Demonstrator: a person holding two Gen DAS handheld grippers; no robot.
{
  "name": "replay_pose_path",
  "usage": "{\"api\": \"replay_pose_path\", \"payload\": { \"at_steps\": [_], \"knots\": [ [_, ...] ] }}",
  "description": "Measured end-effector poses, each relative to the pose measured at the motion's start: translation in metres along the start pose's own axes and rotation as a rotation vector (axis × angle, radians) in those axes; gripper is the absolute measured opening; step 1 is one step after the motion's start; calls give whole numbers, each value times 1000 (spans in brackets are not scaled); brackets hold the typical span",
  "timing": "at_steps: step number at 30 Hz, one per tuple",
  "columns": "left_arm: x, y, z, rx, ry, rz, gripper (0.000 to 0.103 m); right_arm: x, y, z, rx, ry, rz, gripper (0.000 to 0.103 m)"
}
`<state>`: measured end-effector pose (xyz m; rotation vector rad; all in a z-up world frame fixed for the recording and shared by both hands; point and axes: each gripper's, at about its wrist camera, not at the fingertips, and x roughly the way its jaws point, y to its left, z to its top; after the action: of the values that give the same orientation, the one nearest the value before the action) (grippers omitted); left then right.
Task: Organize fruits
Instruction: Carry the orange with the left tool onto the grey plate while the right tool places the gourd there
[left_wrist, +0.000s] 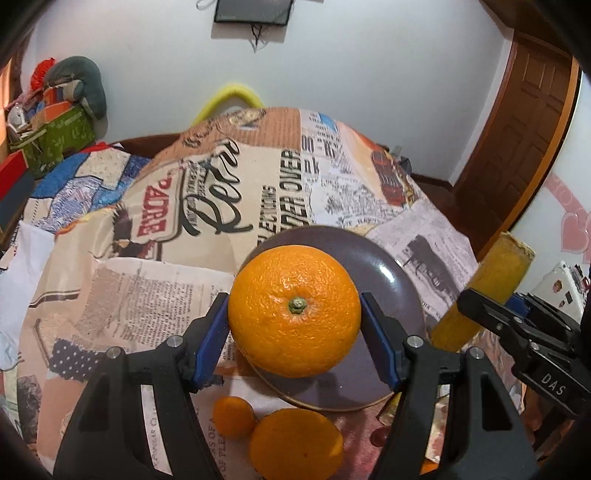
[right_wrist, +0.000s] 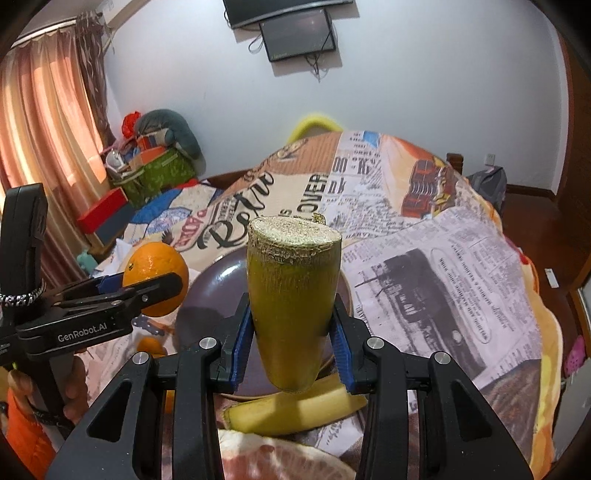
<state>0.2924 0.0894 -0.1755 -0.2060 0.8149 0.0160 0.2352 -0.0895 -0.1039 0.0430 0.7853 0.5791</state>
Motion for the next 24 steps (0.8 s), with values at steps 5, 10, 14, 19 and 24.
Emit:
{"api": "replay_pose_path", "payload": {
  "at_steps": [5, 10, 14, 19, 24],
  "knots": [
    [16, 3, 1, 16, 39, -1, 68, 17, 1, 0, -10, 38, 3, 35],
    [32, 8, 7, 14, 88, -30, 68, 31, -1, 2, -1, 67, 6, 36],
    [45, 11, 9, 8, 125, -15, 68, 38, -3, 4, 23, 79, 14, 36],
    [57, 15, 9, -15, 162, -48, 68, 46, 0, 7, 13, 101, 5, 36],
    [67, 13, 7, -14, 206, -56, 68, 52, 1, 4, 13, 122, 10, 38]
  ]
}}
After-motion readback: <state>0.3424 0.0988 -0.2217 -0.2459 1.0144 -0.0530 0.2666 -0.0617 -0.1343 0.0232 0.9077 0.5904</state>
